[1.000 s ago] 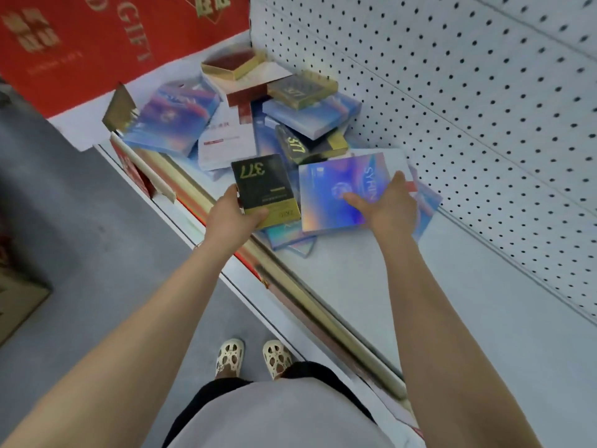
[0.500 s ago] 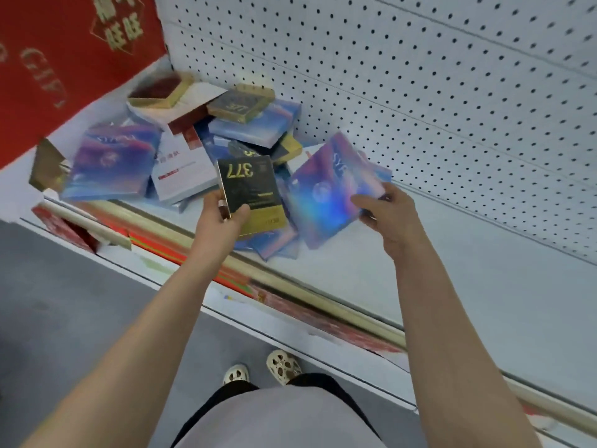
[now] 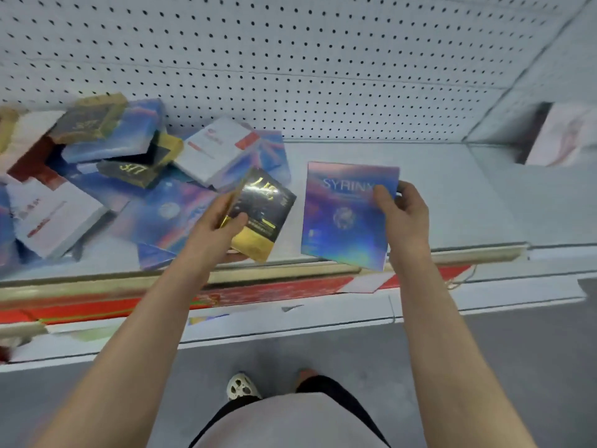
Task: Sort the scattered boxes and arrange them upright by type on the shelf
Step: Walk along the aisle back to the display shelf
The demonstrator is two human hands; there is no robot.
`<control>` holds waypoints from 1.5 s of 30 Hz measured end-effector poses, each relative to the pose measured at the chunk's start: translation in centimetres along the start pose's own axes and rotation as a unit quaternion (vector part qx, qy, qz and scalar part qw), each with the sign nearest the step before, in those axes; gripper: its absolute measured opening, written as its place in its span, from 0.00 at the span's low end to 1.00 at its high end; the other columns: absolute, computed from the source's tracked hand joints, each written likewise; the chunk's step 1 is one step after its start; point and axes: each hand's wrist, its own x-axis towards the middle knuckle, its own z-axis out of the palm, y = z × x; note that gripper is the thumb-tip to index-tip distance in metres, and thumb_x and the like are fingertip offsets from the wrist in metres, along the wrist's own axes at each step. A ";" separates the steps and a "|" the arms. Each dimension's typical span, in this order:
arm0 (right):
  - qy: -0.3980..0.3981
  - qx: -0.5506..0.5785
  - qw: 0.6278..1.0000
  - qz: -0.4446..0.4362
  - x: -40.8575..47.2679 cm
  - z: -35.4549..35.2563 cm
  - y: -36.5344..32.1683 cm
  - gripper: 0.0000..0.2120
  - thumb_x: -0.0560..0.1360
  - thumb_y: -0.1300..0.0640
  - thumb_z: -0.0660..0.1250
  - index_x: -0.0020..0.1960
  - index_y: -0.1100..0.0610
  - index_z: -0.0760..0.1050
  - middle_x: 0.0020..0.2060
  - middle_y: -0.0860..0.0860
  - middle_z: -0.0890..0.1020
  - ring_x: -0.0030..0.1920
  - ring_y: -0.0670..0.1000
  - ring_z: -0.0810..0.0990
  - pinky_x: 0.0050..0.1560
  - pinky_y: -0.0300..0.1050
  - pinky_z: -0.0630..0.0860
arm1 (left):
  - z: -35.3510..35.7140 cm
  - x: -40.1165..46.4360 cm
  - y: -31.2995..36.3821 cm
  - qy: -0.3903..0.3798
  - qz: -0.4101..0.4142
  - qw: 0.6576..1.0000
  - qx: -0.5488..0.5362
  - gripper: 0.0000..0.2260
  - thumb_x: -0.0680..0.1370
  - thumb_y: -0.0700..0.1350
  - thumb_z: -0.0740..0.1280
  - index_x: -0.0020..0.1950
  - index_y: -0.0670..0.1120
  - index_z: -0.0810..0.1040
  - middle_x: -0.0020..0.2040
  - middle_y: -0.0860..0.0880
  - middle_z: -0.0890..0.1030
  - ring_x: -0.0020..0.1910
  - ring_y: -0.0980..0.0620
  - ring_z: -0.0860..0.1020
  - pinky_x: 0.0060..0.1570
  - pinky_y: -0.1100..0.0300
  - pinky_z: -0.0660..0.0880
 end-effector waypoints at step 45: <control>0.397 0.134 0.903 0.092 19.0 -70.2 10.9 0.05 0.79 0.56 0.67 0.53 0.57 0.73 0.45 0.52 0.82 0.39 0.48 0.84 0.39 0.42 0.80 | 80.6 6.5 -0.9 -0.244 -0.027 0.968 0.054 0.11 0.76 0.41 0.71 0.57 0.41 0.77 0.52 0.44 0.83 0.46 0.50 0.84 0.49 0.52 0.81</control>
